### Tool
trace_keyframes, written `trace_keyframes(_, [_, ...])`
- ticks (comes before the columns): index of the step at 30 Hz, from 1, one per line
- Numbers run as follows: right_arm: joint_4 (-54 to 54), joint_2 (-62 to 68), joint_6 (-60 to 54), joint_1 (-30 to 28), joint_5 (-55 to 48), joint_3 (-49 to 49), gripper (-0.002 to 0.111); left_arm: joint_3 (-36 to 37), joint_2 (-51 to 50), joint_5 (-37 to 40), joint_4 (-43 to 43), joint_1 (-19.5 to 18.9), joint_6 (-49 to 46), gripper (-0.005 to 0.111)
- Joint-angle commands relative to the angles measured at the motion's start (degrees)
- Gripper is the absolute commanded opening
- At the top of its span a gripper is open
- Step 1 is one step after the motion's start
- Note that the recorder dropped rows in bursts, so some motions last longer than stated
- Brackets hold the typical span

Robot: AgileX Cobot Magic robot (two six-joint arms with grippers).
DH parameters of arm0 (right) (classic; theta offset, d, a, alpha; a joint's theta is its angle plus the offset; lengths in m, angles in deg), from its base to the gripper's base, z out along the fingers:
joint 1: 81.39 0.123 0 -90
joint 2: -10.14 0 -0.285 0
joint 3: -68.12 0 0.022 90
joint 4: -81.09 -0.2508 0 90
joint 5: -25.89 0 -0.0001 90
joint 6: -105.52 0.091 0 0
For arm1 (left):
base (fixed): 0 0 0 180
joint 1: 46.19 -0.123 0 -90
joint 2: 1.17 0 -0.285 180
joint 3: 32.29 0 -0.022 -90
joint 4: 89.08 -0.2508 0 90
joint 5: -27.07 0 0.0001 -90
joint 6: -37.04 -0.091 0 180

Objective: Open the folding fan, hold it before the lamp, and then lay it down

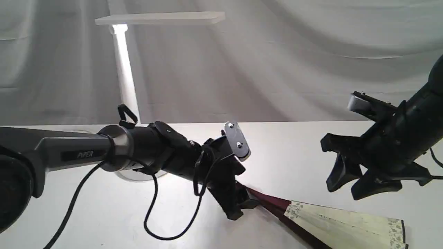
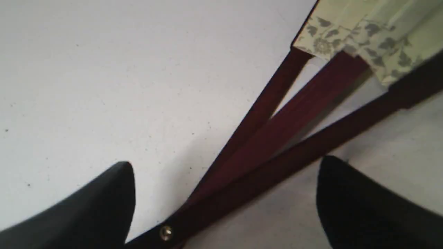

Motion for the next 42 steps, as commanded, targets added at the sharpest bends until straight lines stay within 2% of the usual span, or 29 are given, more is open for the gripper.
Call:
trace_keyframes(1, [0.31,-0.73,-0.26,-0.29,-0.99,0.32,0.044,-0.26,-0.48,2.74,-1.68,-0.05,2.22,0.072])
trace_keyframes(5, [0.03,-0.73,-0.26,-0.29,-1.21,0.32,0.044,-0.26,-0.73,3.52,-3.57,-0.05,3.05,0.072])
trace_keyframes(10, [-0.56,-0.73,-0.26,-0.29,-1.62,0.32,0.044,-0.26,-0.73,2.91,-7.88,-0.05,9.44,0.072])
trace_keyframes(16, [-1.02,-0.73,-0.26,-0.29,-1.56,0.32,0.044,-0.26,-0.73,4.96,-24.74,-0.05,26.64,0.072])
trace_keyframes(20, [-2.07,-0.73,-0.26,-0.29,-0.89,0.32,0.044,-0.26,-0.21,8.82,-30.29,-0.05,32.26,0.072])
trace_keyframes(26, [-3.64,-0.73,-0.26,-0.29,-0.91,0.32,0.044,-0.26,0.93,12.16,-36.90,-0.05,47.24,0.072])
trace_keyframes(31, [-4.26,-0.73,-0.26,-0.15,-0.90,0.32,0.044,-0.38,1.42,16.65,-38.03,-0.05,58.44,0.072])
trace_keyframes(35, [-4.51,-0.73,-0.26,-0.15,-0.78,0.32,0.044,-0.38,1.98,18.93,-35.48,0.05,66.88,0.072])
trace_keyframes(37, [-4.91,-0.73,-0.26,-0.15,-0.78,0.32,0.044,-0.38,2.10,20.14,-33.59,0.55,64.80,0.070])
trace_keyframes(40, [-5.15,-0.73,-0.37,-0.15,-0.78,0.32,0.044,-0.38,2.10,23.88,-33.11,2.64,56.33,0.067])
trace_keyframes(42, [-5.15,-0.73,-0.63,-0.15,-1.17,0.32,0.044,-0.38,2.10,24.33,-34.37,4.43,55.38,0.067])
